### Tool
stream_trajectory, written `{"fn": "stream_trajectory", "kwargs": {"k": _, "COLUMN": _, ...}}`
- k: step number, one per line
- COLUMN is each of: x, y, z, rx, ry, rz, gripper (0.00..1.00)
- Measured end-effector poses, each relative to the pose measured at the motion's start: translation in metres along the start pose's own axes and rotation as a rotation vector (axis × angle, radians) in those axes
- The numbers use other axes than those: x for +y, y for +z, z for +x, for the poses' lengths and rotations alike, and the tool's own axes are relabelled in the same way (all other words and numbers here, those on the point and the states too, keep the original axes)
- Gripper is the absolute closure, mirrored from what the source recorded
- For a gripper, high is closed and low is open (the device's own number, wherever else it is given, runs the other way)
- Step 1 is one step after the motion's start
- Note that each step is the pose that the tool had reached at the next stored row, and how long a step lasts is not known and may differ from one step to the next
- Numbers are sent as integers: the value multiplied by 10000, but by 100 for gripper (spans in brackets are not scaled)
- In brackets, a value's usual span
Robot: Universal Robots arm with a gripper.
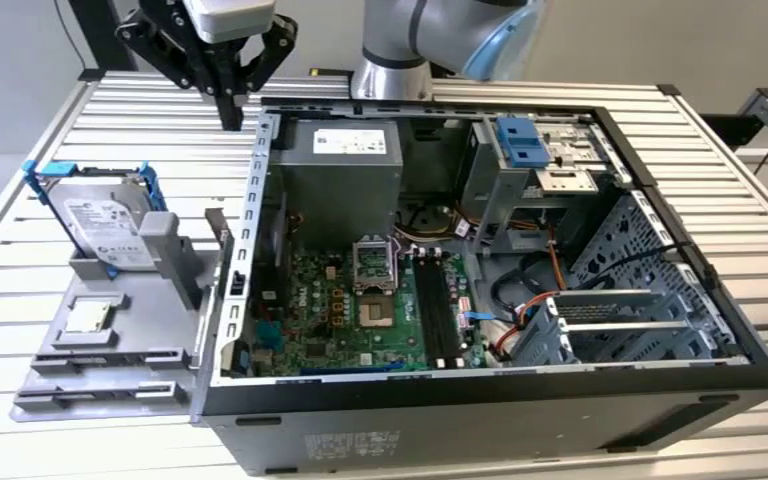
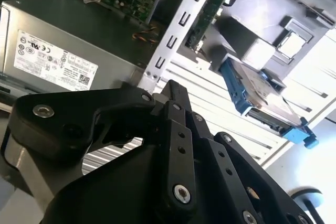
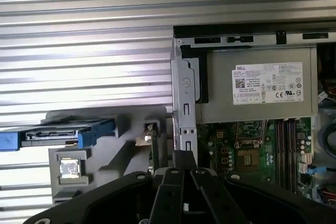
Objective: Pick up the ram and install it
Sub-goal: 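Reach for the ram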
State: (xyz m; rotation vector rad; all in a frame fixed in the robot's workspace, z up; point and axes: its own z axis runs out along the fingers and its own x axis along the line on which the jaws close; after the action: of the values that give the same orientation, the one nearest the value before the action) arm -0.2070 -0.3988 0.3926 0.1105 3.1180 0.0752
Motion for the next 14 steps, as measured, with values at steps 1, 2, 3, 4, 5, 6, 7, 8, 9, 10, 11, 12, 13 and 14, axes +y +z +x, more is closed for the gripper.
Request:
{"fn": "stream_trajectory", "kwargs": {"k": 1, "x": -2, "y": -1, "z": 31, "rx": 0, "ry": 0, "rz": 0, "gripper": 100}}
{"fn": "stream_trajectory", "kwargs": {"k": 2, "x": -5, "y": -2, "z": 63, "rx": 0, "ry": -1, "rz": 0, "gripper": 100}}
{"fn": "stream_trajectory", "kwargs": {"k": 3, "x": -7, "y": -2, "z": 94, "rx": 0, "ry": -1, "rz": 0, "gripper": 100}}
{"fn": "stream_trajectory", "kwargs": {"k": 4, "x": -9, "y": -3, "z": 127, "rx": 1, "ry": 0, "rz": 1, "gripper": 100}}
{"fn": "stream_trajectory", "kwargs": {"k": 5, "x": -11, "y": -4, "z": 156, "rx": 0, "ry": 0, "rz": 0, "gripper": 100}}
{"fn": "stream_trajectory", "kwargs": {"k": 6, "x": -13, "y": -4, "z": 187, "rx": 0, "ry": 1, "rz": -1, "gripper": 100}}
{"fn": "stream_trajectory", "kwargs": {"k": 7, "x": -15, "y": -5, "z": 217, "rx": 0, "ry": 0, "rz": 0, "gripper": 100}}
{"fn": "stream_trajectory", "kwargs": {"k": 8, "x": -18, "y": -6, "z": 247, "rx": 0, "ry": -1, "rz": 0, "gripper": 100}}
{"fn": "stream_trajectory", "kwargs": {"k": 9, "x": -20, "y": -6, "z": 278, "rx": 0, "ry": -1, "rz": 0, "gripper": 100}}
{"fn": "stream_trajectory", "kwargs": {"k": 10, "x": -22, "y": -7, "z": 308, "rx": 0, "ry": -1, "rz": 0, "gripper": 100}}
{"fn": "stream_trajectory", "kwargs": {"k": 11, "x": -24, "y": -8, "z": 338, "rx": 0, "ry": 0, "rz": 0, "gripper": 100}}
{"fn": "stream_trajectory", "kwargs": {"k": 12, "x": -26, "y": -9, "z": 368, "rx": 1, "ry": 0, "rz": 1, "gripper": 100}}
{"fn": "stream_trajectory", "kwargs": {"k": 13, "x": -28, "y": -9, "z": 397, "rx": 0, "ry": 0, "rz": 0, "gripper": 100}}
{"fn": "stream_trajectory", "kwargs": {"k": 14, "x": -30, "y": -10, "z": 428, "rx": 0, "ry": 0, "rz": 0, "gripper": 100}}
